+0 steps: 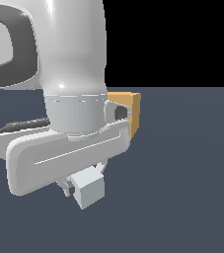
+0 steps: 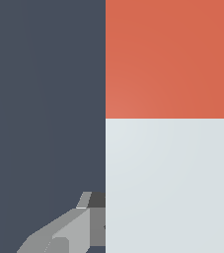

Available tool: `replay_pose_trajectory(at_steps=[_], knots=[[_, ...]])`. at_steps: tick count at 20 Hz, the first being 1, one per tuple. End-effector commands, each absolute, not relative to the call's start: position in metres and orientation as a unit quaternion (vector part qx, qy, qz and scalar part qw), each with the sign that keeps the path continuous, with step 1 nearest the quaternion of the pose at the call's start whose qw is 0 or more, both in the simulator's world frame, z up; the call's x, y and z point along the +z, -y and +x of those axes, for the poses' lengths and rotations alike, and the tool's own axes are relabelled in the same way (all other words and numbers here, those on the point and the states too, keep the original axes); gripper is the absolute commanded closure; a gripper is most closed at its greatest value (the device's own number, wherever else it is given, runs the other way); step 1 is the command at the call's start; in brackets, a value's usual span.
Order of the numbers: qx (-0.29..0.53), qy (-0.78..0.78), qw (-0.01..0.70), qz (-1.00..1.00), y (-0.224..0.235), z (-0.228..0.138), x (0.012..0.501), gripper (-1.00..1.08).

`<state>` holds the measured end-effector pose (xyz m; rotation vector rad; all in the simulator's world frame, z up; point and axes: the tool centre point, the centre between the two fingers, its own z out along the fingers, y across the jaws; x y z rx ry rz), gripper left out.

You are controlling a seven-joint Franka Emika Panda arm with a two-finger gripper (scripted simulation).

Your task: Insert the peg into the horizontal hole in a box.

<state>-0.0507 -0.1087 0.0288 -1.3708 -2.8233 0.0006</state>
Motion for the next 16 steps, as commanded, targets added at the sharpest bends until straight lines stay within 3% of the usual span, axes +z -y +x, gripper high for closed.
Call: replay_pose_trajectory(at_steps=[1,16], knots=[[0.0,0.889,0.0,-0.457,0.103,-0.054,0.033,1.08],[-0.001,0.797,0.0,-0.603,0.057,-0.081,0.056,1.08]])
